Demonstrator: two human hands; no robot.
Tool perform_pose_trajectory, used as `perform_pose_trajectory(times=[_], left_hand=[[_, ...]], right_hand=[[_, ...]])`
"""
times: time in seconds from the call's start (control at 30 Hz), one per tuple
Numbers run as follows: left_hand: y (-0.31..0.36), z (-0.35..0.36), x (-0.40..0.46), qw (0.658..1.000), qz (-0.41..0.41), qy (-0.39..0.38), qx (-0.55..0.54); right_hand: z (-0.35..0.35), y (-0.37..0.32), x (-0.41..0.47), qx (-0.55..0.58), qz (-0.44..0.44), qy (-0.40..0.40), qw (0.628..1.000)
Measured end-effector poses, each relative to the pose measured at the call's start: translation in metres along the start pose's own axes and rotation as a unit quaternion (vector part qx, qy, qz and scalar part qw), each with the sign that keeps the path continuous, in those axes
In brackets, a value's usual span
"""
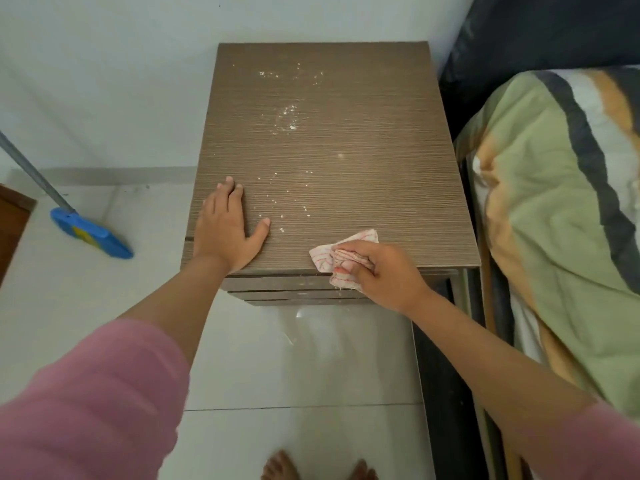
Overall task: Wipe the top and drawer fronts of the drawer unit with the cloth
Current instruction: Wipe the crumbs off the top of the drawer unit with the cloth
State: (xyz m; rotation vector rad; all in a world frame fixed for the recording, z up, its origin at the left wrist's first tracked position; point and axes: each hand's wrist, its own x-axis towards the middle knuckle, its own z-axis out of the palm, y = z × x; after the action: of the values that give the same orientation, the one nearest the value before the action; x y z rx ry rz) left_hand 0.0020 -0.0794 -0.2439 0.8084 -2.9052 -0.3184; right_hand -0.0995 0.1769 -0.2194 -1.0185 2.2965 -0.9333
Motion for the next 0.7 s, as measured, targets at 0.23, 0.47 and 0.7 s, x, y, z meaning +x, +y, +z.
perform_pose_trajectory(times=[0.23, 0.47, 0.7], left_hand=[[-0.002, -0.002, -0.002, 0.999, 0.002, -0.051, 0.019], [0.003, -0.021, 0.007, 0.994, -0.012, -0.079, -0.069], [0.009, -0.025, 0.058, 0.994, 0.05, -0.064, -0.073]], right_hand=[[-0.035, -0.031, -0.032, 0.13, 0.066, -0.058, 0.988], [-0.067, -0.04, -0.034, 0.109, 0.11, 0.042, 0.987], [-0.087, -0.034, 0.043, 0.122, 0.118, 0.222, 0.96]])
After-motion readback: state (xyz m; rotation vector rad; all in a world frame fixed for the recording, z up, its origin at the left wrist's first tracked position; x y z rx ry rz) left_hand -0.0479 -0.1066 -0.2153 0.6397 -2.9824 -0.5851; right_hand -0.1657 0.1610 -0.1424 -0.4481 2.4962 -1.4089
